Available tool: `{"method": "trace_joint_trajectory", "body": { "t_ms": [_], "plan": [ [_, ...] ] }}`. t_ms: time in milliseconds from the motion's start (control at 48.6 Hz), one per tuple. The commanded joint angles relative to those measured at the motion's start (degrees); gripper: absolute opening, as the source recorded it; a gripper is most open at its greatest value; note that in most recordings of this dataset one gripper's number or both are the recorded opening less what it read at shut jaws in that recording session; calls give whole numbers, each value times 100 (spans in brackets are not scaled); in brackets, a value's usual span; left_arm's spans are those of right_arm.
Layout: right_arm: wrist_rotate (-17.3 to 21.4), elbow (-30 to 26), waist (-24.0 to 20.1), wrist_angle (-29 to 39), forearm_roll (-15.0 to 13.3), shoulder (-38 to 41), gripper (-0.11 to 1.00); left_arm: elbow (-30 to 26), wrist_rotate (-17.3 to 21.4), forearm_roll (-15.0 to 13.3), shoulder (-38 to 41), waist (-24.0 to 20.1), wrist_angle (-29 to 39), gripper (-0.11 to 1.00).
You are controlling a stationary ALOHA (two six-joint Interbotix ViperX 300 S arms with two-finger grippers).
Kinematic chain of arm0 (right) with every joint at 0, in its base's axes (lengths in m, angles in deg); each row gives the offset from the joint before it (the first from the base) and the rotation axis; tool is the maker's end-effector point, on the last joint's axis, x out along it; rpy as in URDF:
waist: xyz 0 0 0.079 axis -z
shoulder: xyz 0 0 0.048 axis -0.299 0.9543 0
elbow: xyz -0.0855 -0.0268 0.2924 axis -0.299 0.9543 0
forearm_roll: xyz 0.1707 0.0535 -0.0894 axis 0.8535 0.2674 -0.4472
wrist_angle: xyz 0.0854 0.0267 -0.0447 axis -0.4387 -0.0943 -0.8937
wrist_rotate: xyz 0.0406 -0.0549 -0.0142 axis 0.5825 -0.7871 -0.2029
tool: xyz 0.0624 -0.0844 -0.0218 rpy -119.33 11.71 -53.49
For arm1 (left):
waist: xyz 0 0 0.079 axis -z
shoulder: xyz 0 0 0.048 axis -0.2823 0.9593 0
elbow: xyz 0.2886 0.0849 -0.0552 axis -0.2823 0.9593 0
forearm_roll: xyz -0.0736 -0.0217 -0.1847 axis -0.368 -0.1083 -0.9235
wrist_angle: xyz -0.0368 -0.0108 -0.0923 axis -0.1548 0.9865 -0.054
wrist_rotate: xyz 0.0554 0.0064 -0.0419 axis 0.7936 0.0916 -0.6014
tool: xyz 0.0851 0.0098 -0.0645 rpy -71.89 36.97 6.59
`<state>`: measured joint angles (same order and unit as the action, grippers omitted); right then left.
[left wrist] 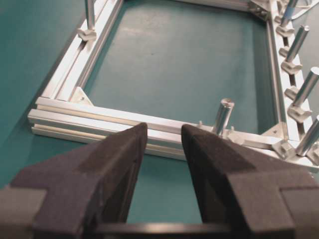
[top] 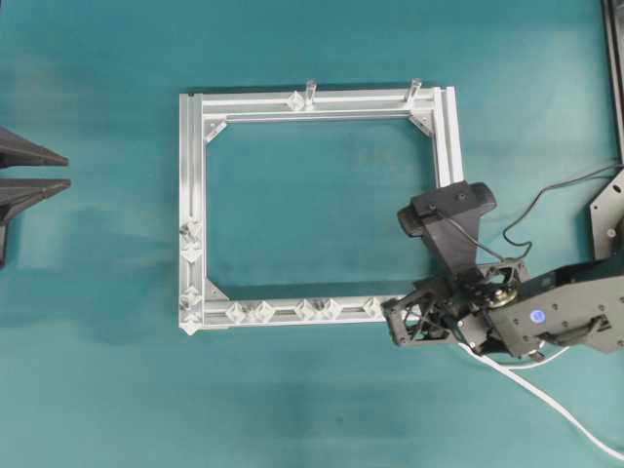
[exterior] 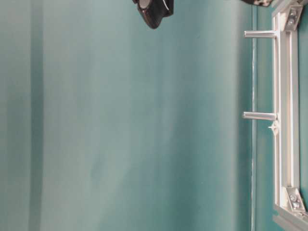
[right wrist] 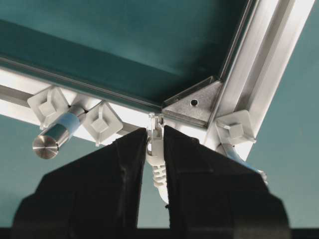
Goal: Move the cable alternately left and right between 8 closely spaced pins so it hooks onto each one.
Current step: 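Lift the cable with the right gripper and carry it left over the frame's bottom edge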
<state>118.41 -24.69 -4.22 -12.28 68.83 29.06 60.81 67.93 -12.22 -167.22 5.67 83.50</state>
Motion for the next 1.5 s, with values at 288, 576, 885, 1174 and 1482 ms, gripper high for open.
{"method": "trace_joint_trajectory", "body": {
  "t_ms": [288, 576, 885, 1174, 1482],
  "plan": [
    [-9, -53, 185, 9, -35, -158, 14, -62, -18, 18, 44, -26, -62, 47],
    [-62, -44, 475, -9, -158, -158, 14, -53, -18, 18, 44, -26, -62, 47],
    [-97, -35, 870, -9, -475, -158, 14, -53, -18, 18, 44, -26, -62, 47],
    [-492, -70, 1310, -299, -563, -123, 14, -53, -18, 18, 44, -26, -62, 47],
    [-562, -475, 1582, -861, -721, 290, 14, -53, -18, 18, 44, -26, -62, 47]
  ]
}}
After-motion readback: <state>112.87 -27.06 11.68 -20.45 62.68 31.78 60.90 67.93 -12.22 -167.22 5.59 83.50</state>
